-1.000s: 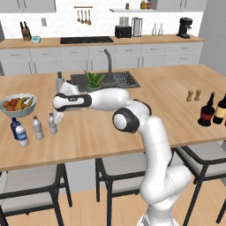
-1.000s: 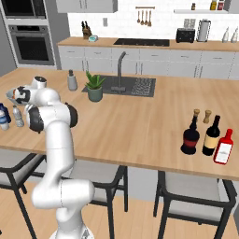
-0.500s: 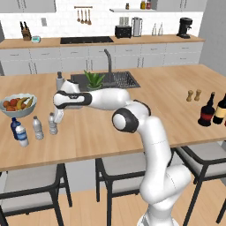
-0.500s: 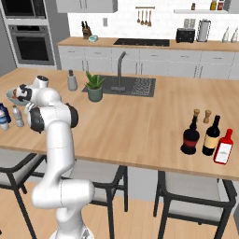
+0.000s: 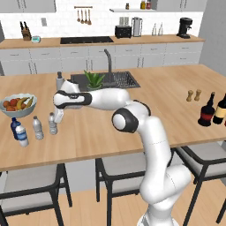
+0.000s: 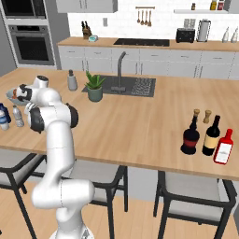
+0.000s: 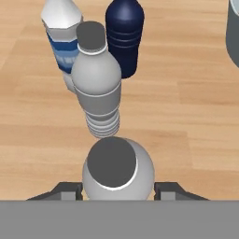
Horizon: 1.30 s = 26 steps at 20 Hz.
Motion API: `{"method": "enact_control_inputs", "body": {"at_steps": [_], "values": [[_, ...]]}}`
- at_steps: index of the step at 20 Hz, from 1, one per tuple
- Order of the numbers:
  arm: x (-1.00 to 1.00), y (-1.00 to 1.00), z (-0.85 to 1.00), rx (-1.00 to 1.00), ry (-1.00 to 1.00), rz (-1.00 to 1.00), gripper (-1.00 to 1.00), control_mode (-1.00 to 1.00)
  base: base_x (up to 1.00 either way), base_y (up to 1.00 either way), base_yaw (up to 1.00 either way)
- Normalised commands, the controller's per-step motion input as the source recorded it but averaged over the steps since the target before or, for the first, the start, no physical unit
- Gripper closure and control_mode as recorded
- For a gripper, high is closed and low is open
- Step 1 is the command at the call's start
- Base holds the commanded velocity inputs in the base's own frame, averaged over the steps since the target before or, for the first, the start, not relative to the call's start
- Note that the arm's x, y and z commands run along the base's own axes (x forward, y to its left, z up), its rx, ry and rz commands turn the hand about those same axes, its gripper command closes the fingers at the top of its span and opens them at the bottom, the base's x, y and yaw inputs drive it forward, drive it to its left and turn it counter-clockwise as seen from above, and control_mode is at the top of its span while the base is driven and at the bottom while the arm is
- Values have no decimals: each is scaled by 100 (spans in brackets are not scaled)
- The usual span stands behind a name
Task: Move the plastic bottles in the middle to the plastics group, and the glass bottles in the middle to the glass group.
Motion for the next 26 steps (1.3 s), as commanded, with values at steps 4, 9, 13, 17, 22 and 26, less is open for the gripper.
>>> {"method": "enact_control_inputs", "body": {"at_steps": [4, 9, 13, 17, 22, 26], "values": [[0, 0, 0, 0, 0, 0, -100, -100, 0, 0, 0], [0, 0, 0, 0, 0, 0, -100, -100, 0, 0, 0], [-6, -11, 24, 1, -7, 0, -100, -100, 0, 0, 0], [-21, -34, 74, 12, -15, 0, -100, -100, 0, 0, 0], [-32, -40, 65, 6, -3, -1, -100, -100, 0, 0, 0], [-82, -68, 12, 2, 0, -10, -100, -100, 0, 0, 0]]}}
